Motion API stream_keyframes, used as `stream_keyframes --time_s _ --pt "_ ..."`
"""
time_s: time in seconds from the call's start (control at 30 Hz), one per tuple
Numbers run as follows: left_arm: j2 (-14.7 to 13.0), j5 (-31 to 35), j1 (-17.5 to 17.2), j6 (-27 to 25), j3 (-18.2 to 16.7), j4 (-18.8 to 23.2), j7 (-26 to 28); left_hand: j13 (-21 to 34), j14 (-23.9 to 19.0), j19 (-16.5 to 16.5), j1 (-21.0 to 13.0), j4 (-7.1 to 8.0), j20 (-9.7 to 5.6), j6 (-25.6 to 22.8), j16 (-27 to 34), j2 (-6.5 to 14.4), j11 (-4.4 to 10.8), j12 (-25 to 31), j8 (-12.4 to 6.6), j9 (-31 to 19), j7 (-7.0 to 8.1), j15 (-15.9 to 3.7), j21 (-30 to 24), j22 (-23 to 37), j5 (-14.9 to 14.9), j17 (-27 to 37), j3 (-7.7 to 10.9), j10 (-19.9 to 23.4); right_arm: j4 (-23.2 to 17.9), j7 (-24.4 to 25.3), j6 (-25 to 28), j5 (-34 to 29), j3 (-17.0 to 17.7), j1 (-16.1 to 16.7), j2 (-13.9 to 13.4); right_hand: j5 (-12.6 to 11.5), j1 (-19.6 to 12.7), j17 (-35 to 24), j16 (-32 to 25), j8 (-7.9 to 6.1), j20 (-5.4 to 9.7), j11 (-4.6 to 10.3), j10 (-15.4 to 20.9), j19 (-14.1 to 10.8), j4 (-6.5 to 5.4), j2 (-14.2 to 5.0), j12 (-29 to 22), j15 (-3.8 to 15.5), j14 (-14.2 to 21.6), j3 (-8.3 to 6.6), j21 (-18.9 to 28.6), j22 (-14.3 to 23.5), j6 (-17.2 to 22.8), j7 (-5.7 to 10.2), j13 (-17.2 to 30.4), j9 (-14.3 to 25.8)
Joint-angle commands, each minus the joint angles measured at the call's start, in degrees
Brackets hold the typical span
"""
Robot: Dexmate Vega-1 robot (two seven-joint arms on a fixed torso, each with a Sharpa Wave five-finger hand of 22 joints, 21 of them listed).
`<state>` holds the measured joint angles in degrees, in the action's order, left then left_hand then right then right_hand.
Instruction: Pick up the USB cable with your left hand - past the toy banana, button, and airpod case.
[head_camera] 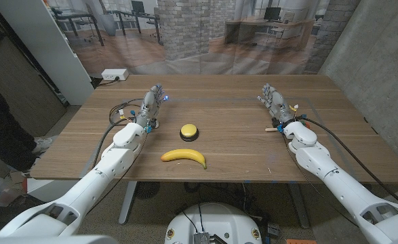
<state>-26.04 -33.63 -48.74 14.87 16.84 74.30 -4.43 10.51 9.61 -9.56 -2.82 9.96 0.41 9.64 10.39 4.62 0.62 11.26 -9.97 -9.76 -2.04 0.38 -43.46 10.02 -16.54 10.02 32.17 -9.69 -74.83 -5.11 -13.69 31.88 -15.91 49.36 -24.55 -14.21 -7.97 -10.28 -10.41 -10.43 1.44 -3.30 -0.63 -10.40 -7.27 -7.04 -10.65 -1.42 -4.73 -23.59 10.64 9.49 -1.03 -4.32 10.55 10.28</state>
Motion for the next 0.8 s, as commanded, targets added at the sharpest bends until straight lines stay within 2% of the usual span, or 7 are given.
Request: stream_keyframes --time_s 0.03,0.2,0.4,0.8 --pt "8.9 11.1 -1.5 -5.3 -11.6 0.8 -6.7 0.1 8.0 -8.9 0.0 -0.06 0.07 6.6 0.4 5.3 -0.05 0.4 -0.41 -0.2 -0.14 0.18 -0.2 0.1 -0.3 0.1 0.37 -5.3 -1.0 -11.0 6.1 -18.1 19.2 1.8 16.1 -0.2 -0.5 -0.3 -0.4 -0.41 0.04 -0.56 0.1 -0.4 0.03 -1.42 -0.4 -0.08 -0.6 -0.40 0.3 0.2 -0.1 -0.45 0.2 0.2" --pt "12.1 14.9 -1.8 -7.1 -15.6 1.5 -9.0 0.1 7.9 -8.8 0.0 -0.10 0.12 6.5 0.4 5.3 -0.04 0.4 -0.47 -0.2 -0.26 0.38 -0.1 0.1 -0.3 0.1 0.39 -5.3 -0.9 -15.3 7.1 -24.1 24.8 1.2 21.5 -0.2 -0.5 -0.3 -0.4 -0.42 0.03 -0.52 0.1 -0.4 0.04 -1.37 -0.4 -0.13 -0.6 -0.41 0.4 0.2 -0.1 -0.49 0.2 0.2" --pt "15.0 18.6 -2.2 -9.3 -19.0 3.0 -10.4 0.1 7.3 -8.6 -0.2 -0.29 0.71 6.0 0.6 5.1 -0.13 0.5 -0.63 -0.2 -0.56 1.08 0.0 0.1 -0.3 0.1 0.44 -5.0 -0.5 -19.0 7.3 -29.2 29.6 0.1 25.9 -0.2 -0.5 -0.3 -0.4 -0.43 -0.01 -0.58 0.1 -0.4 0.09 -1.33 -0.5 -0.12 -0.6 -0.44 0.4 0.2 -0.1 -0.50 0.2 0.2" --pt "19.1 23.1 -2.6 -15.1 -23.2 7.3 -10.6 0.1 6.0 -7.8 -0.7 -0.88 1.80 5.0 0.9 4.6 -0.47 0.7 -0.87 -0.2 -1.12 2.25 0.1 0.1 -0.2 0.0 0.60 -4.3 0.4 -23.0 7.1 -34.9 35.1 -1.6 30.6 -0.1 -0.5 -0.3 -0.4 -0.44 -0.06 -0.59 0.2 -0.4 0.12 -1.28 -0.5 -0.18 -0.6 -0.51 0.4 0.2 -0.1 -0.50 0.2 0.2"
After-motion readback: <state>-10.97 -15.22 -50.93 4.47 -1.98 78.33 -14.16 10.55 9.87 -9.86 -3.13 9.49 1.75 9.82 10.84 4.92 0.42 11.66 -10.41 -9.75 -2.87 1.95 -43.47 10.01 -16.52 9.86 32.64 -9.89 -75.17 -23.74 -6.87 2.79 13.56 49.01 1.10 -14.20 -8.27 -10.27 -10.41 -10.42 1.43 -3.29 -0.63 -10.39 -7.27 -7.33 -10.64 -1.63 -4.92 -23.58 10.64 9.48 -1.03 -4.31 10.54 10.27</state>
